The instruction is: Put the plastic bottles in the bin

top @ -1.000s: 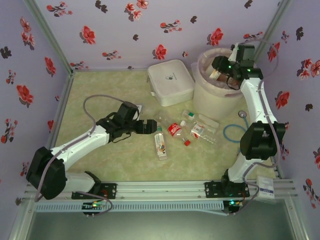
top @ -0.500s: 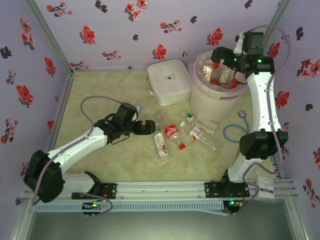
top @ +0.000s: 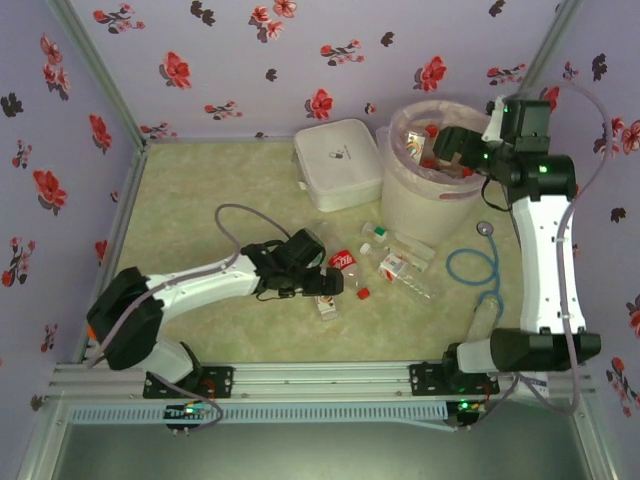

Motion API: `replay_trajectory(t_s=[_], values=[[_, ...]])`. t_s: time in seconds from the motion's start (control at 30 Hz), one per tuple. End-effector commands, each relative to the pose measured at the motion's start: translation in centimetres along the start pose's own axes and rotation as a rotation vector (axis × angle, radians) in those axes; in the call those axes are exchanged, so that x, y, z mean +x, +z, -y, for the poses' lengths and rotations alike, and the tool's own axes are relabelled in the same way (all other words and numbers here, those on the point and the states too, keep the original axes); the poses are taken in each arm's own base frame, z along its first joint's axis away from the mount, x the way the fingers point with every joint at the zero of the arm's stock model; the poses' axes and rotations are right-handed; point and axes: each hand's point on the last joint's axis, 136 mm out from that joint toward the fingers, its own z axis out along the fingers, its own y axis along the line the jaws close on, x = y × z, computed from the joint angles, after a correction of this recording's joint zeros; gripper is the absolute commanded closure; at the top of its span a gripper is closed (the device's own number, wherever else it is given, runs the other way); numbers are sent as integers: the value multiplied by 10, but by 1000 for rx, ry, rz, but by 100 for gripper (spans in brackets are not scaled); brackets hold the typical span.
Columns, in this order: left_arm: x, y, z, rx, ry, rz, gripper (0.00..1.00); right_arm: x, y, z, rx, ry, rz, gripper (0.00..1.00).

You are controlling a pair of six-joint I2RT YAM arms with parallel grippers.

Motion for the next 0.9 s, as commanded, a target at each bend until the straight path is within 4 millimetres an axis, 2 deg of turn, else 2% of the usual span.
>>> replay_trajectory(t_s=[0.0, 0.13, 0.23, 0.33, 0.43, 0.5, 0.63, 0.73, 0.87], values=[[15, 10, -13, -105, -9, -70, 0, 12, -2, 7, 17, 17, -12, 1], [28, 25, -22, -161, -3, -123, 0, 19, -9, 8, 15, 19, -1, 1], [31, 32, -28, -177, -13, -133, 5, 19, -12, 5, 0, 24, 11, 1], [30, 30, -28, -173, -13, -121, 18, 16, -14, -3, -43, 38, 21, 1], [25, 19, -30, -180, -7, -83, 32, 12, -18, -14, -103, 59, 38, 2], [20, 10, -31, -178, 2, -50, 41, 9, -20, -21, -148, 75, 50, 2], [7, -15, -37, -184, 13, 7, 52, 6, -25, -39, -252, 106, 58, 3], [-13, -44, -38, -164, 53, 90, 56, 4, -29, -52, -326, 112, 59, 4], [-51, -94, -19, -47, 171, 276, 57, 5, -35, -84, -499, 124, 12, 7]])
